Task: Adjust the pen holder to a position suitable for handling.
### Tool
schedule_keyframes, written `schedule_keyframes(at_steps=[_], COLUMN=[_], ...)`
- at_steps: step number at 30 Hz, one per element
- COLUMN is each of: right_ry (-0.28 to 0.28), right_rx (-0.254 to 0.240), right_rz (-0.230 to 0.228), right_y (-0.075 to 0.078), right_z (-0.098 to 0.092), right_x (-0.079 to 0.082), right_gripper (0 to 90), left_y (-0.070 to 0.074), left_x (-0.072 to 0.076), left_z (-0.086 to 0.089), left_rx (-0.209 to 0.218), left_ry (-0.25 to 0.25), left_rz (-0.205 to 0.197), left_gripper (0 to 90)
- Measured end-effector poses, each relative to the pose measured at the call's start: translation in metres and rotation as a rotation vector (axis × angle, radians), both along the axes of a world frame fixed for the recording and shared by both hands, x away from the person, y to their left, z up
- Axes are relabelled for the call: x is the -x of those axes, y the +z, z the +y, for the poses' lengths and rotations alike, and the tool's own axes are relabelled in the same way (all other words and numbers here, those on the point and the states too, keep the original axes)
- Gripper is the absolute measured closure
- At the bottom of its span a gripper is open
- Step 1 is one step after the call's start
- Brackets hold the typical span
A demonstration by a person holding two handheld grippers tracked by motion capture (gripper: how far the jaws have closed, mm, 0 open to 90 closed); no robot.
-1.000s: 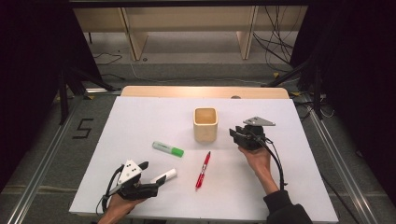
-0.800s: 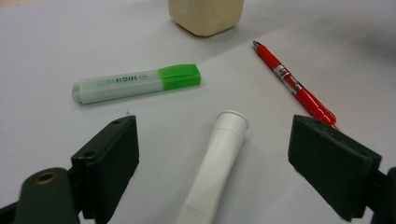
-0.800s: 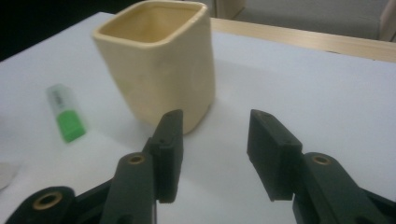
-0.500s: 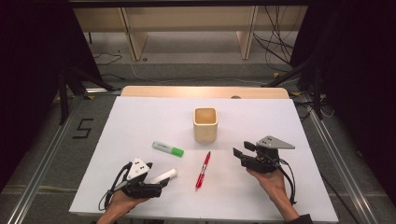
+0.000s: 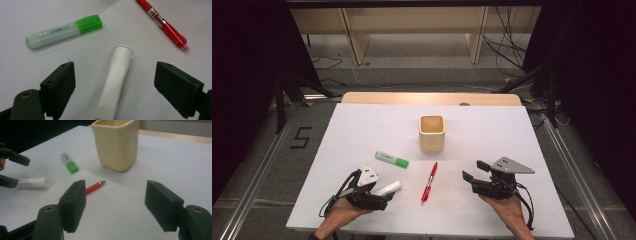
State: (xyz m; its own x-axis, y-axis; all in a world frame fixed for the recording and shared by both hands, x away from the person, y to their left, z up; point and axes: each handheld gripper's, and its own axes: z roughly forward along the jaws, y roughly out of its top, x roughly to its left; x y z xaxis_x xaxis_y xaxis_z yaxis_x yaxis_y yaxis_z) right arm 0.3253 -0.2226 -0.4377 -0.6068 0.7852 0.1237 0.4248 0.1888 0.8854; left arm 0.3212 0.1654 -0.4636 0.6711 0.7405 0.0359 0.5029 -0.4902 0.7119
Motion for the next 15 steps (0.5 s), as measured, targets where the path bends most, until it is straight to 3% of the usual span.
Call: schedule_keyframes(at_steps=[7, 15], right_ry=[0.019, 0.034], right_rx=[-0.006, -0.003], right_rz=[-0.006, 0.006], right_y=[-0.002, -0.006], right_z=[0.000, 0.000], right_x=[0.012, 0.017], right_gripper=[30.7, 27.7], left_y=[-0.001, 0.002], left_x=[-0.005, -0.012], left_z=[-0.004, -0.005], left_rx=[-0.073, -0.116], left_ry=[-0.020, -0.035], left_rz=[0.047, 0.074], left_gripper=[16.9, 18.7])
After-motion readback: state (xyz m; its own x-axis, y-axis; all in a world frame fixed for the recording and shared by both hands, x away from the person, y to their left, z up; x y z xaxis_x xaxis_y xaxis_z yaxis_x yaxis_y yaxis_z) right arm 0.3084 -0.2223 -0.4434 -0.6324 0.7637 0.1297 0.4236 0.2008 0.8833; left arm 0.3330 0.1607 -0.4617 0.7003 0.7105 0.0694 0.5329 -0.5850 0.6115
